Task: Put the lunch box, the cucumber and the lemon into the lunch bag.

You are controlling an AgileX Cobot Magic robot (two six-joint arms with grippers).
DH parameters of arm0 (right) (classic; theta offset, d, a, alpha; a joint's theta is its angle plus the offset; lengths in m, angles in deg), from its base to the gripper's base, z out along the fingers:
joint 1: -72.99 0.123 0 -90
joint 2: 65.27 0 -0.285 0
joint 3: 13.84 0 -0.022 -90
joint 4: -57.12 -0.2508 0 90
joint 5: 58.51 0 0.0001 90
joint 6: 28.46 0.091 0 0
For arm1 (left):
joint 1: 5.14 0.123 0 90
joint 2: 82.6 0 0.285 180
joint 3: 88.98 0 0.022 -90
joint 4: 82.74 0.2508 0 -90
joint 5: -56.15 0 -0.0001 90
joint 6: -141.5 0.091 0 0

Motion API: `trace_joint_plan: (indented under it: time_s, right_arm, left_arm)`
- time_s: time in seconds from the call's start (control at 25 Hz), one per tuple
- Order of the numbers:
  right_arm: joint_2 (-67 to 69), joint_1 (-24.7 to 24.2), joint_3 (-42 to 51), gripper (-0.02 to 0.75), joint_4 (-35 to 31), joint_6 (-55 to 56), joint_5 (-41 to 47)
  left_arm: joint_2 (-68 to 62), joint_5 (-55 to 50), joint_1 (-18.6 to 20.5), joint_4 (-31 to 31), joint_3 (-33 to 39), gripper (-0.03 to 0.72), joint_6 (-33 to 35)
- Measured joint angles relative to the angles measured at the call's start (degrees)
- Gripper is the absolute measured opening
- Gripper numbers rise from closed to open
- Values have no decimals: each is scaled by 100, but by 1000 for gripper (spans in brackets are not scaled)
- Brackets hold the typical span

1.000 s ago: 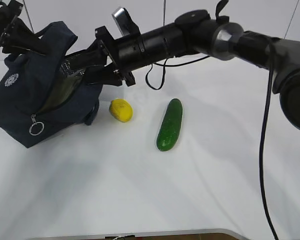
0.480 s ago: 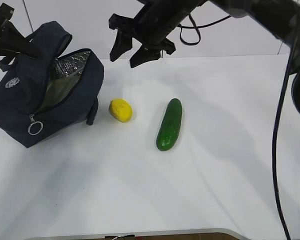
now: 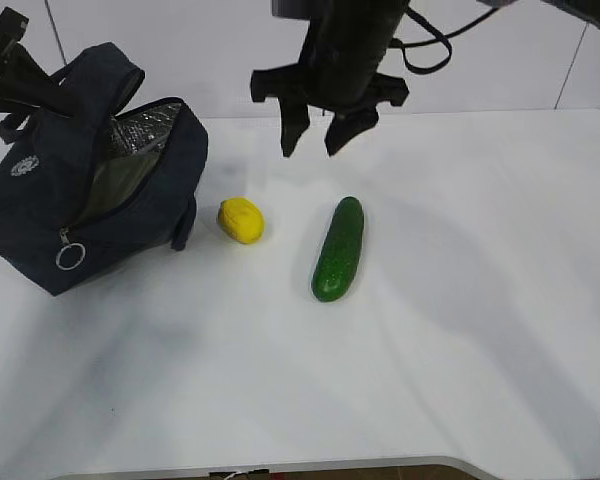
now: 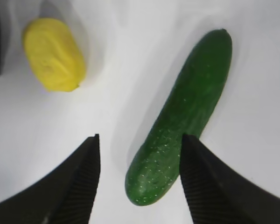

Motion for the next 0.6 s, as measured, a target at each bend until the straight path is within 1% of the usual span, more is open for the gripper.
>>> trace_joint_plan:
  time_s: [0.08, 0.2, 0.36, 0.6]
  right_arm:
    - [-44, 2, 416, 439, 86, 235, 0]
    - [-54, 2, 731, 439, 221, 637, 0]
    - [-7, 2, 778, 440, 403, 1084, 0]
    - [229, 2, 778, 440, 517, 1259, 0]
  left_arm:
    - [0, 0, 0, 0, 0, -13, 0]
    - [0, 0, 0, 0, 0, -13, 0]
    - [0, 0, 0, 9, 0, -13, 0]
    - [0, 0, 3, 9, 0, -13, 0]
